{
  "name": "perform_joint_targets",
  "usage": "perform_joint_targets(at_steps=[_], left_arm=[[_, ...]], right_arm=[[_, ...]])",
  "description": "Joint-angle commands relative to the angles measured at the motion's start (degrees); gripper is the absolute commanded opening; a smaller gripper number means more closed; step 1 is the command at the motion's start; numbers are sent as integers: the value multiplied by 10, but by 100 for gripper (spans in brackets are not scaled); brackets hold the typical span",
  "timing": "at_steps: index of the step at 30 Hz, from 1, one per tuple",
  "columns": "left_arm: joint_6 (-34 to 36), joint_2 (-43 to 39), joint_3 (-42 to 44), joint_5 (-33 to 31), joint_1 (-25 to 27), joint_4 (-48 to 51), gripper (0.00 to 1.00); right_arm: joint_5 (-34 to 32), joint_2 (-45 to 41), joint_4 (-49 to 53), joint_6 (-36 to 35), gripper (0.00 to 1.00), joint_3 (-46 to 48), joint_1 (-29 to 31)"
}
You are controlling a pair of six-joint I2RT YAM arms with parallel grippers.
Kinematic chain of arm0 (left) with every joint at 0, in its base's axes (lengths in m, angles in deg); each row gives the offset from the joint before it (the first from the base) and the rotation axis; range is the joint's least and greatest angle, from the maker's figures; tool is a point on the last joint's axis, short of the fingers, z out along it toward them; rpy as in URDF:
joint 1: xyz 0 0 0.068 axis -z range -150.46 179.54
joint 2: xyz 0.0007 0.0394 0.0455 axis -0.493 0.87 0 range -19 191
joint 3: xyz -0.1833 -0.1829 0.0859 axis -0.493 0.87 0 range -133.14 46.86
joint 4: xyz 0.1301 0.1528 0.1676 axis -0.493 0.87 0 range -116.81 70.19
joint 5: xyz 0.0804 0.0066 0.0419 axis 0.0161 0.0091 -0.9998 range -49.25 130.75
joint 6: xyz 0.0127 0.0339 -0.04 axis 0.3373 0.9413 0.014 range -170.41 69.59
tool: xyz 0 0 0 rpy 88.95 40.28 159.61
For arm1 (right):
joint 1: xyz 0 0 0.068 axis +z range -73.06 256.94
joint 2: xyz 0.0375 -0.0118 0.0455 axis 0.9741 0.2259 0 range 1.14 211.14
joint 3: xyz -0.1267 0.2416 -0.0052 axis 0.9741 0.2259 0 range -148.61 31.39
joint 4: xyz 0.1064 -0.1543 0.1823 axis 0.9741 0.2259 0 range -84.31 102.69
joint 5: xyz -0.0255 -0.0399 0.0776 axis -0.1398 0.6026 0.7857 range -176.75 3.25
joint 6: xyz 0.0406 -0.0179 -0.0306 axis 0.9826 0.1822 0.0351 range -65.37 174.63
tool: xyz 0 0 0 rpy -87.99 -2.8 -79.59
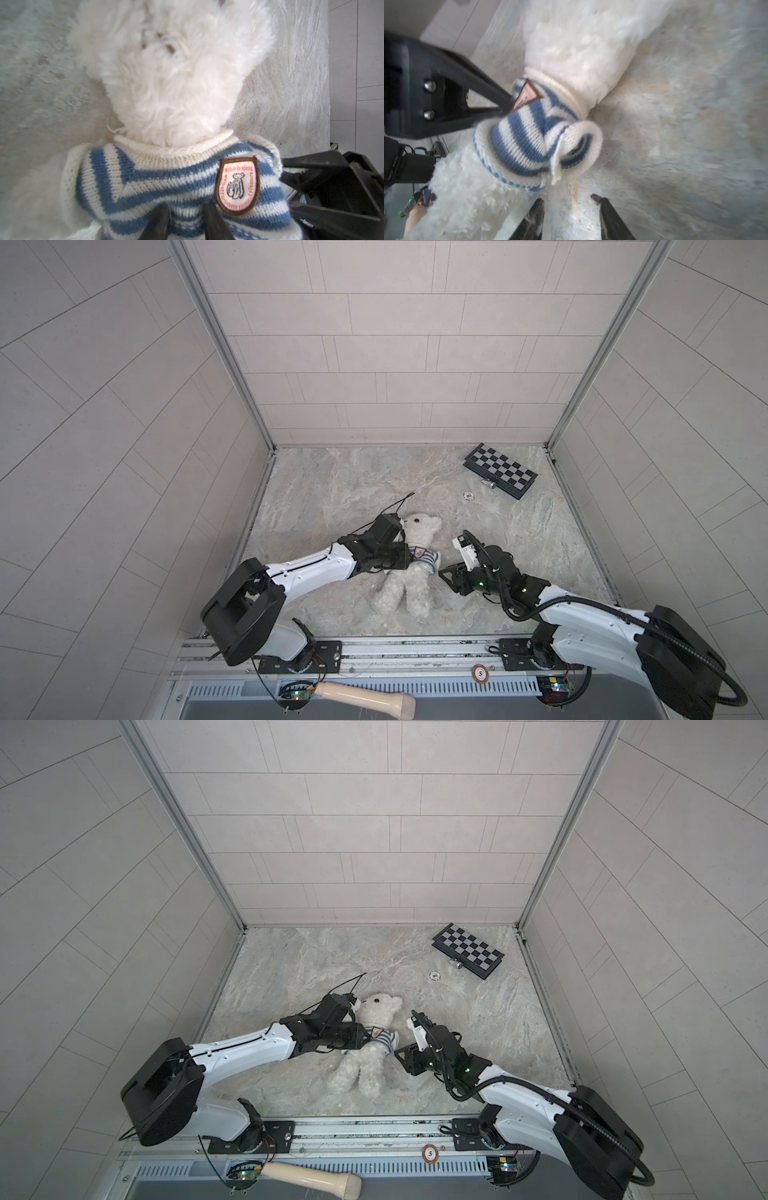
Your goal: Dress the teddy bear
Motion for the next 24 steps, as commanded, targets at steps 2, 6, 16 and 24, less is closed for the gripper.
perform_joint_targets(at_steps=[2, 6, 16, 24], left_arm=[[73, 7, 22, -40, -11, 23, 28], [102, 19, 30, -56, -15, 16, 26], [140, 25, 38, -56, -16, -5, 23], [140, 22, 44, -50, -17, -18, 23]], right_arm=[[-26, 23, -52, 38, 43, -37, 35], [-95, -37, -24, 68, 45, -22, 35], [-7, -39, 87, 33, 57, -92, -178], [178, 236, -161, 117, 72, -180, -212]])
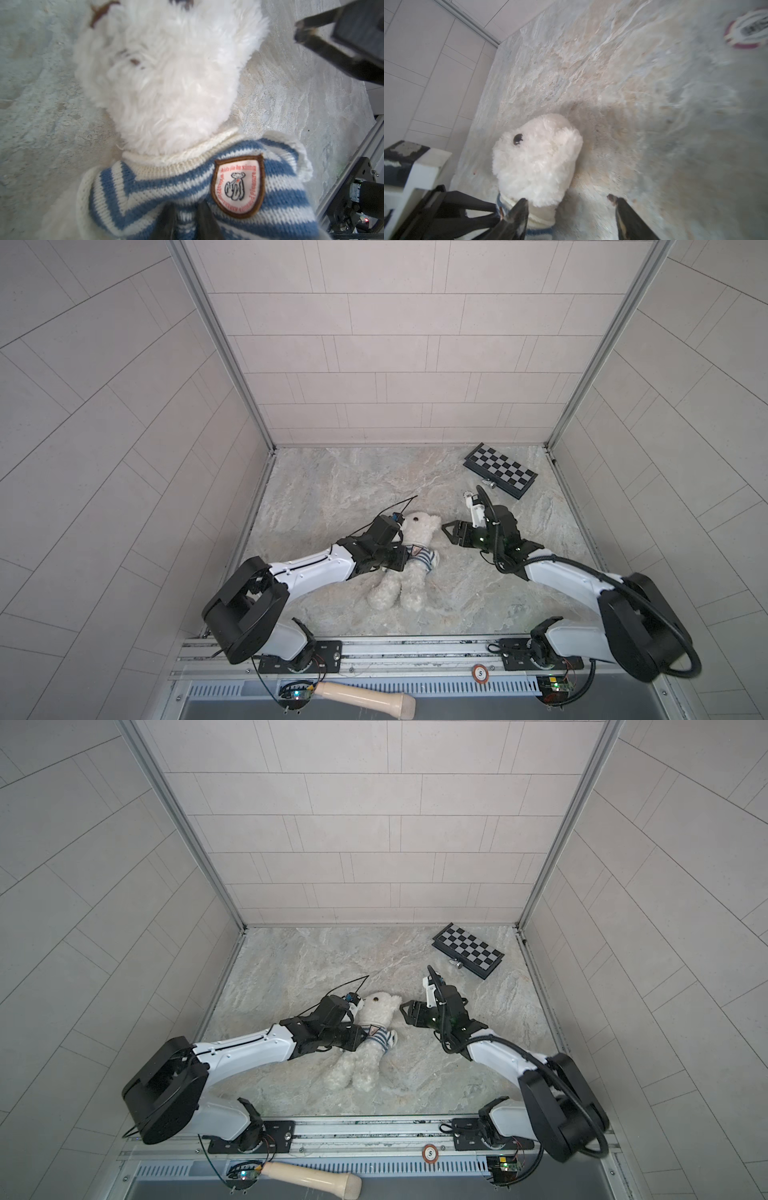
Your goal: Dress the teddy bear
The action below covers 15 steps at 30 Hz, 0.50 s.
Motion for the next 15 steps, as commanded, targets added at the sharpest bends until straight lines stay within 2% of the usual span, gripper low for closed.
perform_joint_targets(at_steps=[1, 5, 12, 15], left_arm=[[15, 13, 20, -27, -7, 27, 23], [14, 17, 22, -24, -7, 19, 24], [9, 20, 23, -16, -7, 8, 24], [9, 18, 25, -15, -6, 5, 24]], right_arm=[[104, 79, -146, 59, 73, -25, -2], [128, 147, -237, 84, 75, -29, 2], [136, 193, -240, 65, 72, -23, 21], [137, 208, -244, 62, 65, -23, 27]])
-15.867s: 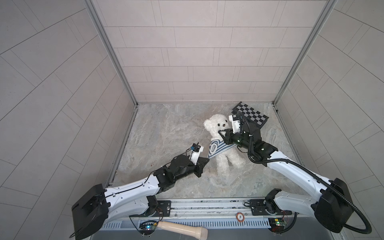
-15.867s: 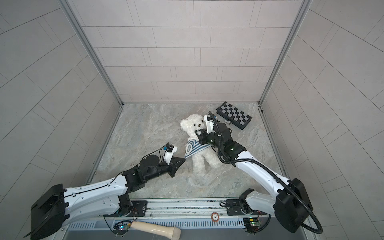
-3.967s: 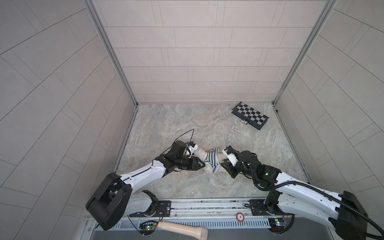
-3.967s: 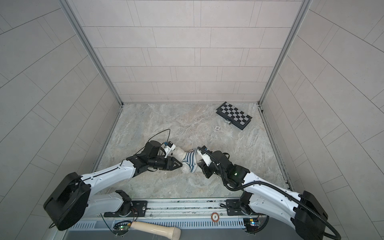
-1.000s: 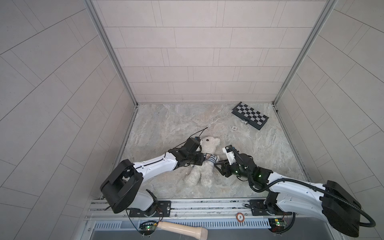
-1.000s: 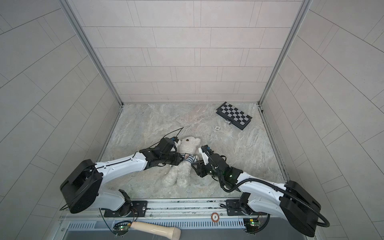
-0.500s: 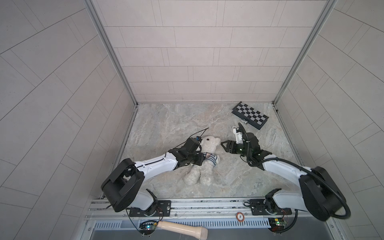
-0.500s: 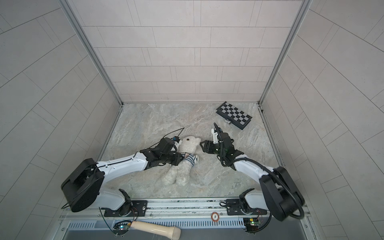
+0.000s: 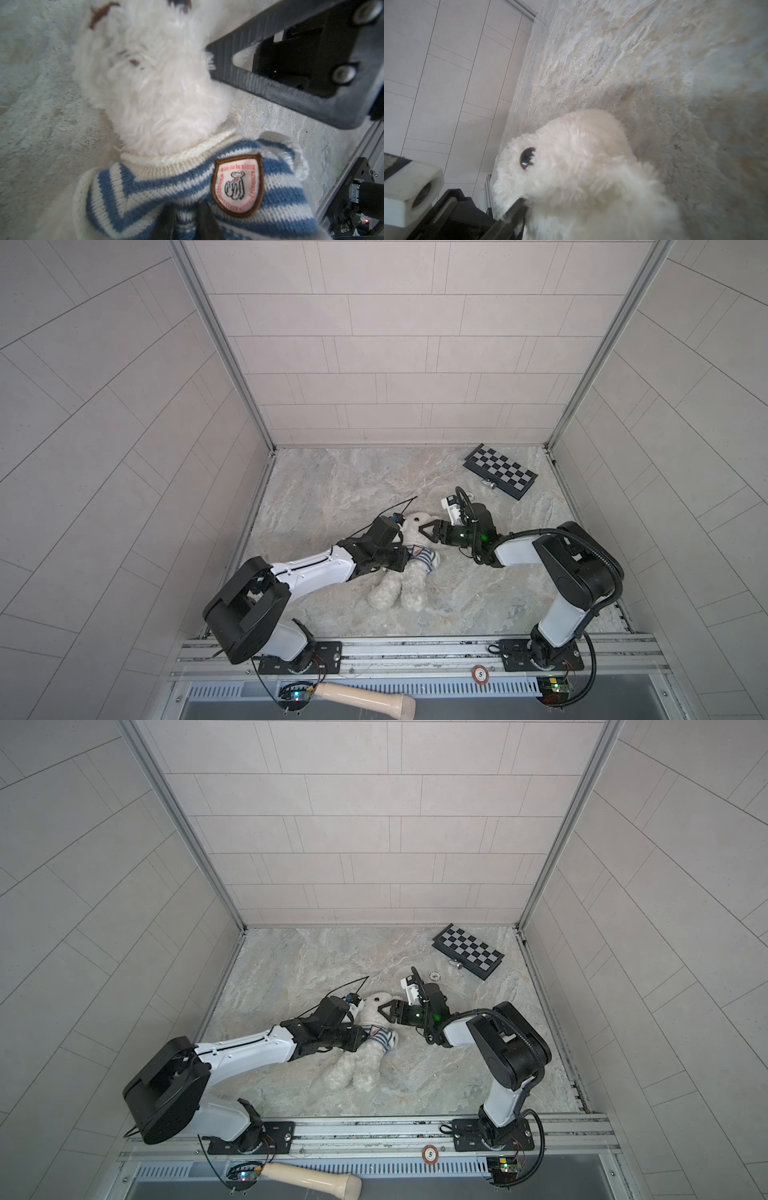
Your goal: Dress the teddy bear
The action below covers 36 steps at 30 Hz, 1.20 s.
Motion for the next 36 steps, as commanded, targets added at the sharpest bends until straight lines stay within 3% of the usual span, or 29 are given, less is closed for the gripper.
perform_joint_targets(at_steps=[1, 3, 7, 10, 12, 17, 20, 27, 30, 36], left_arm=[[7, 14, 20, -17, -6, 23, 24], [5, 12, 20, -18, -6, 22, 24], [-4, -14, 22, -24, -6, 23, 24], [-11, -64, 12, -20, -6, 42, 37], [-22, -105, 2, -19, -6, 61, 46], [-97, -216, -6, 11, -5, 105, 61], [-180, -274, 16, 33, 12, 81, 63], [-306, -311, 44, -13, 104, 48, 64], [-324, -313, 46, -46, 127, 80, 61], [-363, -288, 85, -30, 137, 12, 59]], right_arm=[[15, 19, -34, 3, 61, 2, 7], [14, 22, -44, 8, 50, 2, 8], [2, 2, -61, 20, 15, 19, 10], [-24, -51, -31, 1, 0, 18, 20], [-58, -102, 24, -33, 0, 11, 35], [-221, -227, 199, -125, 0, -27, 106], [-329, -266, 213, -125, 0, -16, 154], [-531, -313, 190, -107, 0, 29, 243], [-582, -331, 180, -104, 0, 44, 261], [-608, -358, 175, -103, 0, 65, 265]])
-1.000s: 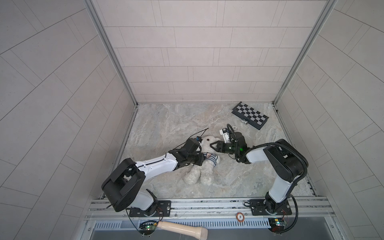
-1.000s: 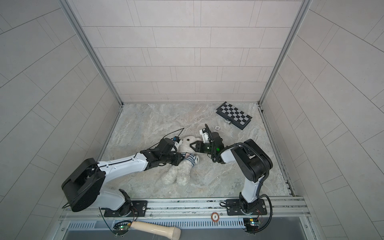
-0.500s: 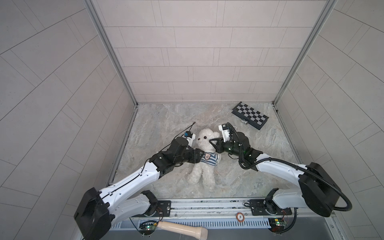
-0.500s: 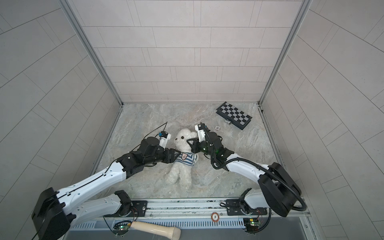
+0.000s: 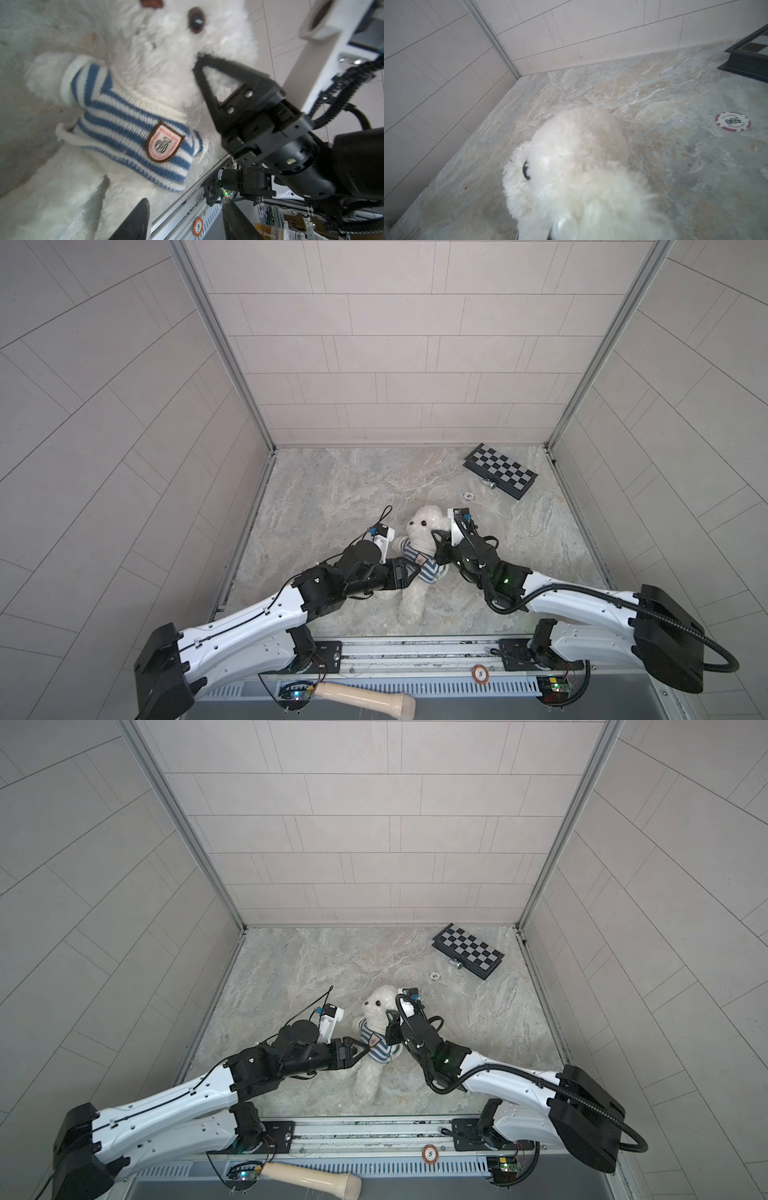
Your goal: Dress the teddy bear
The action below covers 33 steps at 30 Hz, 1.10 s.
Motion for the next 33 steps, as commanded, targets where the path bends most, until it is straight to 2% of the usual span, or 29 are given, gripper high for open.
perform_joint_targets(at_steps=[1, 9, 23, 27, 31, 33], left_arm=[[-32, 18, 10, -9, 4, -39, 58], [-56, 94, 13, -3, 4, -137, 53], [-87, 171, 16, -14, -5, -200, 48], [-88, 177, 18, -18, -11, -199, 37], [-96, 178, 25, -24, -14, -200, 16], [-93, 171, 27, -27, -13, -189, 11]], right_arm=[[-55, -22, -16, 10, 0, 2, 2], [-57, -23, -28, 27, 0, 19, 3], [-57, -31, -38, 33, 0, 32, 5], [-57, -36, -34, 32, 0, 34, 5], [-58, -43, -31, 30, 0, 40, 5], [-62, -48, -27, 26, 0, 44, 5]])
